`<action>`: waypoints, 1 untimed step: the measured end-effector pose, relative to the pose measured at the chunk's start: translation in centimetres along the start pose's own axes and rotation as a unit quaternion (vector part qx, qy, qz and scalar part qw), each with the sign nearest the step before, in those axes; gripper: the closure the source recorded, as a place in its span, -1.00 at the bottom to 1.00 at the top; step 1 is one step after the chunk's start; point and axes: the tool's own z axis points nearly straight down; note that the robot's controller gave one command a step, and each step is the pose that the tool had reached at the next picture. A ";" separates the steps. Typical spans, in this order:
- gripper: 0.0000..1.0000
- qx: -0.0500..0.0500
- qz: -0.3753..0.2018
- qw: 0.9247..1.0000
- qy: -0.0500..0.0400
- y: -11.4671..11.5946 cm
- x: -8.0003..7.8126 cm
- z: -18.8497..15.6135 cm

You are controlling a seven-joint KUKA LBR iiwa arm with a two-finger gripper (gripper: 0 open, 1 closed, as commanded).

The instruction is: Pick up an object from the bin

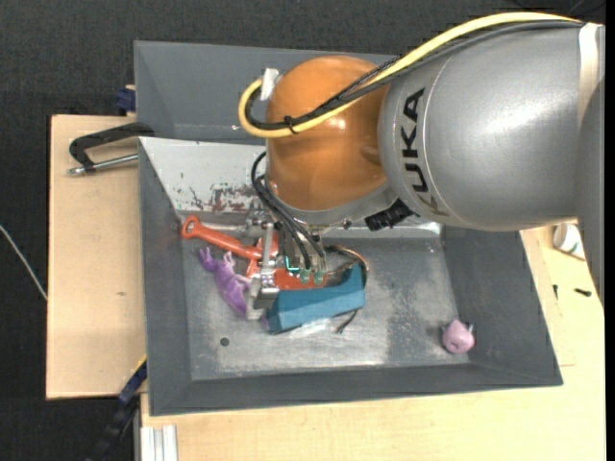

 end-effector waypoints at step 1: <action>-1.00 -0.001 0.002 1.000 -0.004 -0.1 -0.2 -0.5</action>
Offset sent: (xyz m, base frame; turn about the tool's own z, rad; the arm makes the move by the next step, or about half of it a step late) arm 0.0164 0.0028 -0.0631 0.1971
